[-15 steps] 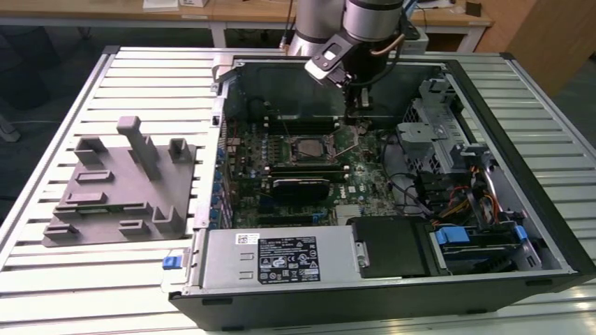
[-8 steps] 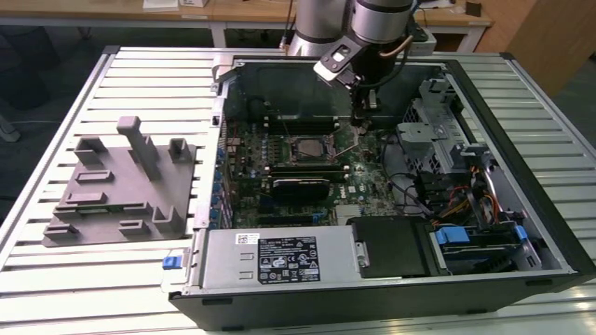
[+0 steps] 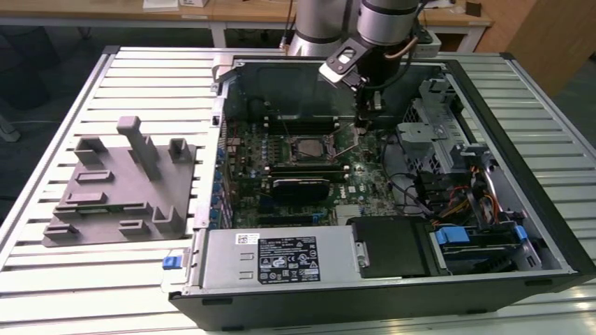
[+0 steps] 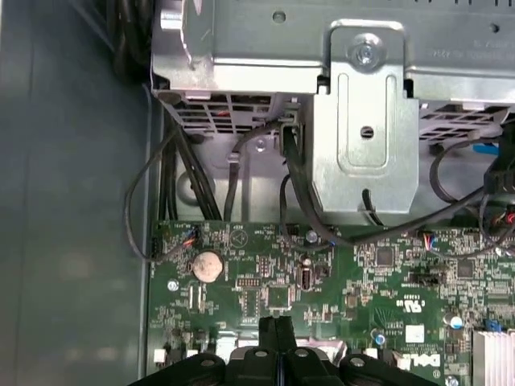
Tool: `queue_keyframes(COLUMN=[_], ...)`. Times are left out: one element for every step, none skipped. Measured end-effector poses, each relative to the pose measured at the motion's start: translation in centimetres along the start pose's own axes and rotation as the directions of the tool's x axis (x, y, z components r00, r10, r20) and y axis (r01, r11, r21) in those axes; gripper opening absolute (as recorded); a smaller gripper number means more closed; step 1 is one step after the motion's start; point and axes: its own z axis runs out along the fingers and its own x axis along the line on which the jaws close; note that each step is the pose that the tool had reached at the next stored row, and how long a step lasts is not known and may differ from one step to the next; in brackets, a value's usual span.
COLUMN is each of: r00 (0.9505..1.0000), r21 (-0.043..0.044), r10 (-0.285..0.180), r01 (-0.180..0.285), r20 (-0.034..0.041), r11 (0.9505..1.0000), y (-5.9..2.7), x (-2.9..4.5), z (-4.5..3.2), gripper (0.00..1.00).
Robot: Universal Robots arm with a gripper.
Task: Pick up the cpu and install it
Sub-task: 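Close the cpu cover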
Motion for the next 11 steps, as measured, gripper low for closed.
queue_keyframes(r00=[1.0,1.0,1.0,1.0,1.0,1.0,1.0,1.0,1.0,1.0,1.0], r21=[0.0001,0.0,0.0,0.0,0.0,0.0,0.0,0.0,0.0,0.0,0.0], r10=[0.0,0.0,0.0,0.0,0.0,0.0,0.0,0.0,0.0,0.0,0.0], r01=[0.0,0.0,0.0,0.0,0.0,0.0,0.0,0.0,0.0,0.0,0.0], r20=[0.0,-0.0001,-0.0001,-0.0001,-0.0001,-0.0002,-0.0002,-0.0001,0.0001,0.0001,0.0003], r11=[1.0,1.0,1.0,1.0,1.0,1.0,1.0,1.0,1.0,1.0,1.0], y=[0.12,0.23,0.35,0.45,0.55,0.63,0.77,0.82,0.88,0.94,1.0], x=[0.0,0.0,0.0,0.0,0.0,0.01,0.01,0.01,0.01,0.01,0.01], z=[0.03,0.06,0.09,0.12,0.15,0.18,0.26,0.32,0.39,0.46,0.55], gripper=[0.11,0.11,0.11,0.11,0.11,0.11,0.11,0.11,0.11,0.11,0.11])
